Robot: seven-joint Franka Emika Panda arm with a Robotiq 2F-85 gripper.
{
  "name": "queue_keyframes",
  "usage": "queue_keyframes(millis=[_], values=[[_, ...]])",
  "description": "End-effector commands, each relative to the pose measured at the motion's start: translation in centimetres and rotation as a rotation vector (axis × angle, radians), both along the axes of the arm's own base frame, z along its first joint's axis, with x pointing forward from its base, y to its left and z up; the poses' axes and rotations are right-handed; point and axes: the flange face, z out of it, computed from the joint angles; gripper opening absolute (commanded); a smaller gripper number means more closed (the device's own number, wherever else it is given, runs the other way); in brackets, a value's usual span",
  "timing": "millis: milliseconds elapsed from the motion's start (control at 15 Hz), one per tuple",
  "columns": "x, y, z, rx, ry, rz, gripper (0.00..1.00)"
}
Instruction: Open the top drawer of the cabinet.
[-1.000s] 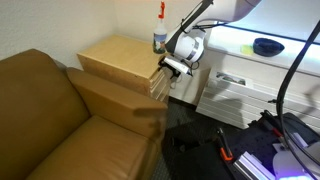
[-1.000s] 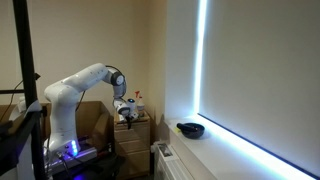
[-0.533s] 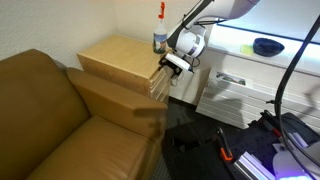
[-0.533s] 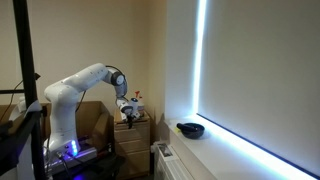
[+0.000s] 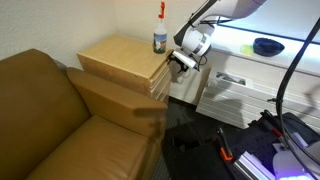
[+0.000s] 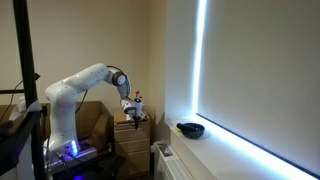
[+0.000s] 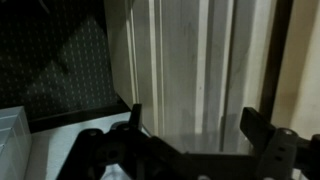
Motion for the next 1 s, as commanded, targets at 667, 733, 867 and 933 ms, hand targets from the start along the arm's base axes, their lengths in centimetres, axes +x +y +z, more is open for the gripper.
queue_keyframes(millis=[667, 733, 867, 933], values=[[-3.3, -1.3, 0.1, 0.058, -0.039, 0.037, 1.00], [-3.3, -0.4, -0.4, 0.069, -0.003, 0.058, 1.00], [-3.0, -0.6, -0.9, 0.082, -0.024, 0.048, 1.00], [-3.2, 0.2, -1.2, 0.087, -0.001, 0.068, 1.00]])
